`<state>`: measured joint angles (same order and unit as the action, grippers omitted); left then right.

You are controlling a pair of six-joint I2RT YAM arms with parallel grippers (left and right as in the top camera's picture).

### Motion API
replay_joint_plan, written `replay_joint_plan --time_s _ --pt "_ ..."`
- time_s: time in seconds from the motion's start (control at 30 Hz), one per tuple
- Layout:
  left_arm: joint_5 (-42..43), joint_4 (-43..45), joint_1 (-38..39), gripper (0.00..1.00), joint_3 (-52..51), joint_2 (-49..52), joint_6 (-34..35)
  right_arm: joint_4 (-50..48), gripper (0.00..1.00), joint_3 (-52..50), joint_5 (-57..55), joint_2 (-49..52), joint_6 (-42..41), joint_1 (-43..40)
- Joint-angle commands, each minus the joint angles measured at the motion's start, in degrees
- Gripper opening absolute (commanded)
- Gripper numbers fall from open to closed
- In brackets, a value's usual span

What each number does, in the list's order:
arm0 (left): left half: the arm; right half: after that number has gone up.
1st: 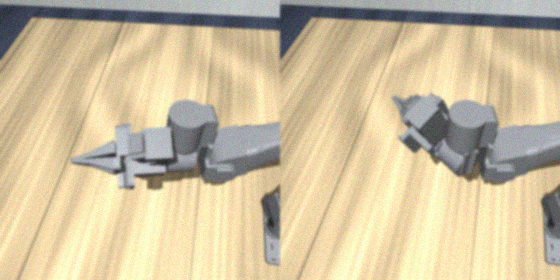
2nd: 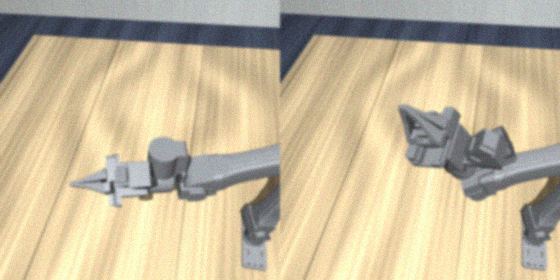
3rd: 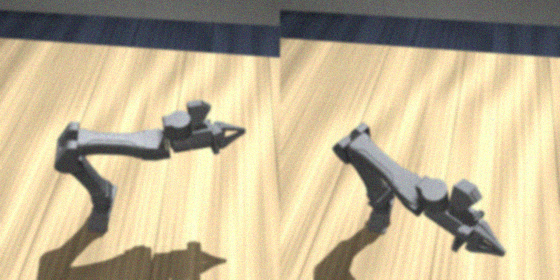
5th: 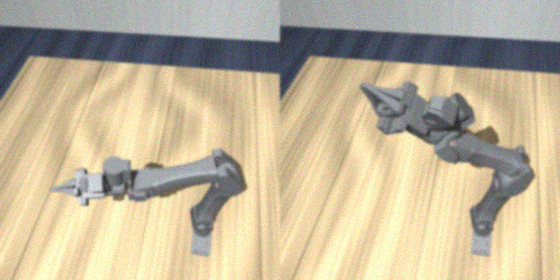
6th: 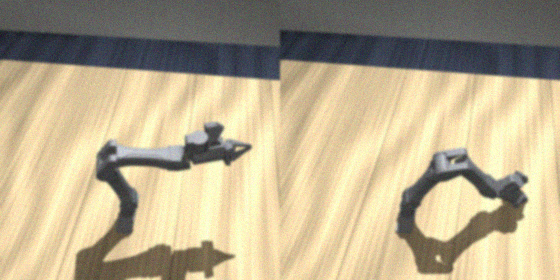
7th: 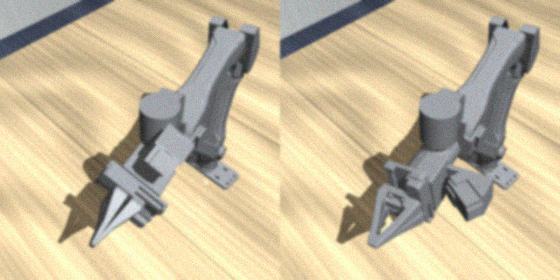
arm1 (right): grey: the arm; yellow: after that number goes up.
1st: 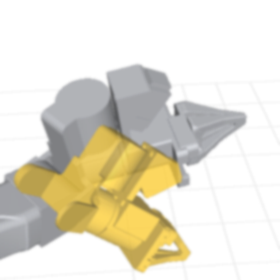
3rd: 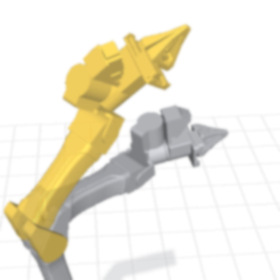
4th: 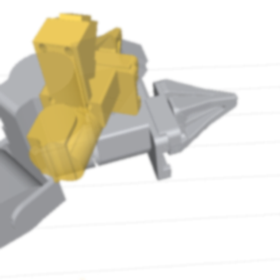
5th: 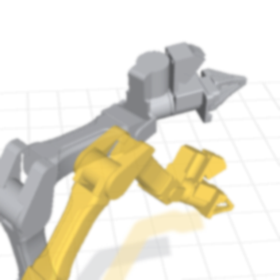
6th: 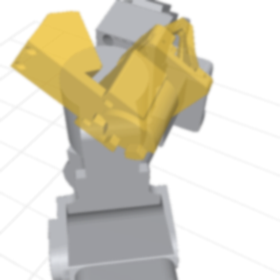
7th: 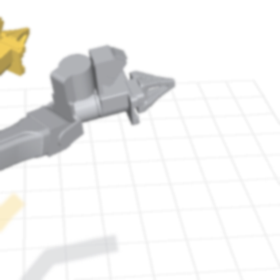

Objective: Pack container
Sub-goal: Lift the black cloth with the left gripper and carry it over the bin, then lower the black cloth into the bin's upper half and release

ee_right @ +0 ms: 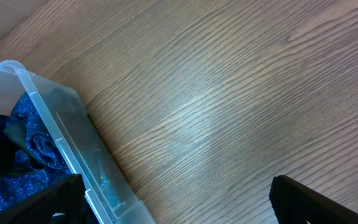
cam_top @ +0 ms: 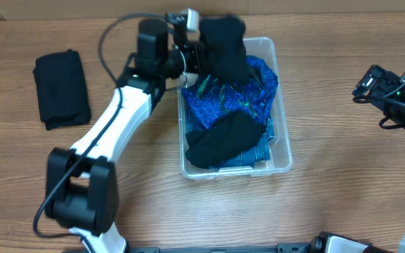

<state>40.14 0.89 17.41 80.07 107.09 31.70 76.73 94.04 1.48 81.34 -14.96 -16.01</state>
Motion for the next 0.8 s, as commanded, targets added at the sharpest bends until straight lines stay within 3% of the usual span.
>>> replay_joint_plan --time_s 0.0,0.17,0.2,0.27,0.47,0.6,0.73,0.77 --pt "6.8 -7.3 2.7 0.04 1.6 3.5 2.2 -0.3 1.0 0.1 -0.3 0.0 0.2 0.2" --pt "7.4 -13.9 4.2 0.04 1.6 5.4 2.2 -0.3 1.0 0.1 -0.3 0.0 0.2 0.2" --pt "7.6 -14.3 4.2 0.14 1.6 5.4 2.4 -0.3 1.0 0.1 -0.3 0.0 0.2 0.2" --pt "8.2 -14.3 4.2 0.43 1.6 5.4 4.0 -0.3 1.0 0.1 -0.3 0.0 0.2 0.2" --pt "11.3 -9.1 2.1 0.6 1.7 5.2 8.7 0.0 1.0 0.1 -0.3 0.0 0.2 0.2" --pt "11.6 -3.1 -1.2 0.65 1.8 3.6 11.6 -0.1 1.0 0.1 -0.3 0.0 0.2 0.2" --pt "10.4 0.6 -3.5 0.78 1.9 0.0 11.6 -0.1 1.0 0.1 -0.3 0.0 0.2 0.2" --pt "9.3 1.1 -4.0 0.88 1.9 -1.3 11.1 -0.1 1.0 0.1 -0.3 0.0 0.2 0.2"
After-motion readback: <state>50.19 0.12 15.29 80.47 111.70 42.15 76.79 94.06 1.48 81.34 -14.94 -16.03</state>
